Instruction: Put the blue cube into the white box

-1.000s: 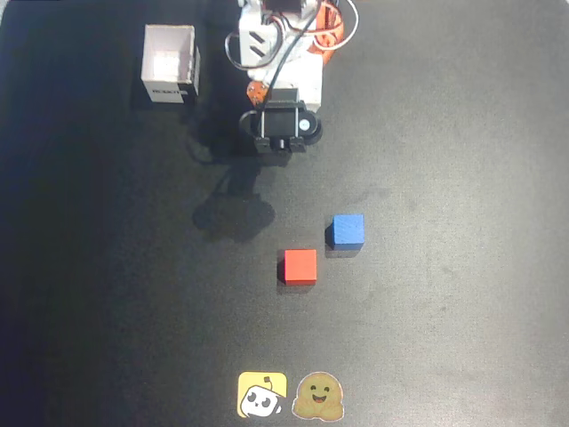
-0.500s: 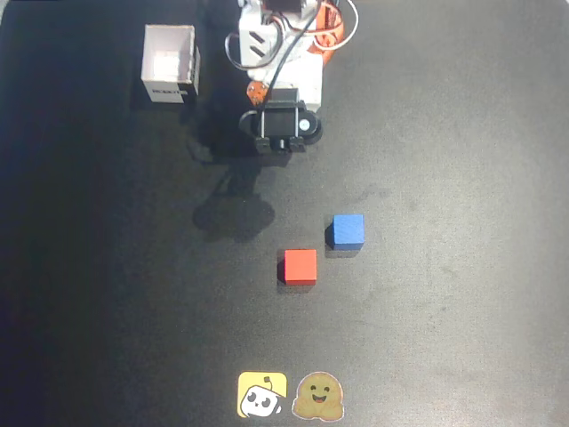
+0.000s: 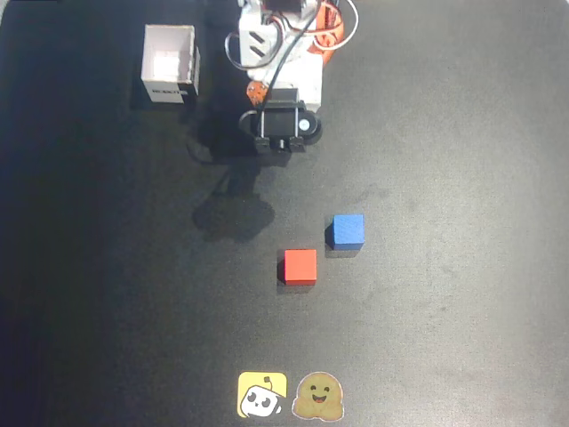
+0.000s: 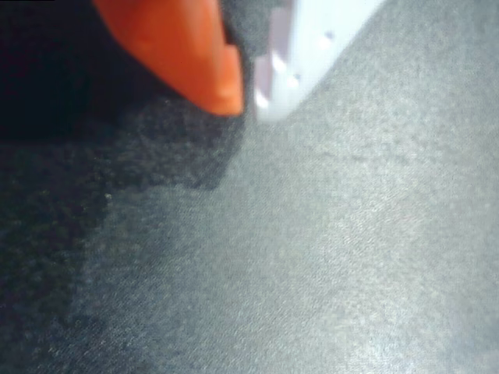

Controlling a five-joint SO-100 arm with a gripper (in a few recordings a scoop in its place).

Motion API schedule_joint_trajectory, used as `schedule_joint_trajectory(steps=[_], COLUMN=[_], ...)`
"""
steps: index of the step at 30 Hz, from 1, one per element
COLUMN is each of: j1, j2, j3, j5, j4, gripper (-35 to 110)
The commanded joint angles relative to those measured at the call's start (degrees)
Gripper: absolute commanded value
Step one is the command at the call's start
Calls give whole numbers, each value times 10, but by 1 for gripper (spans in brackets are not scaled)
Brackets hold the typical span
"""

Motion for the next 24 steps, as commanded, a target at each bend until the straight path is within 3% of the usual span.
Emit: schedule_joint_trajectory(steps=[1, 20, 24], j1=[3, -4, -25], j2=[2, -2, -163], j3=[-2, -40, -130], j5=[-3, -31, -20], j4=[2, -47, -98], gripper=[0, 0, 0])
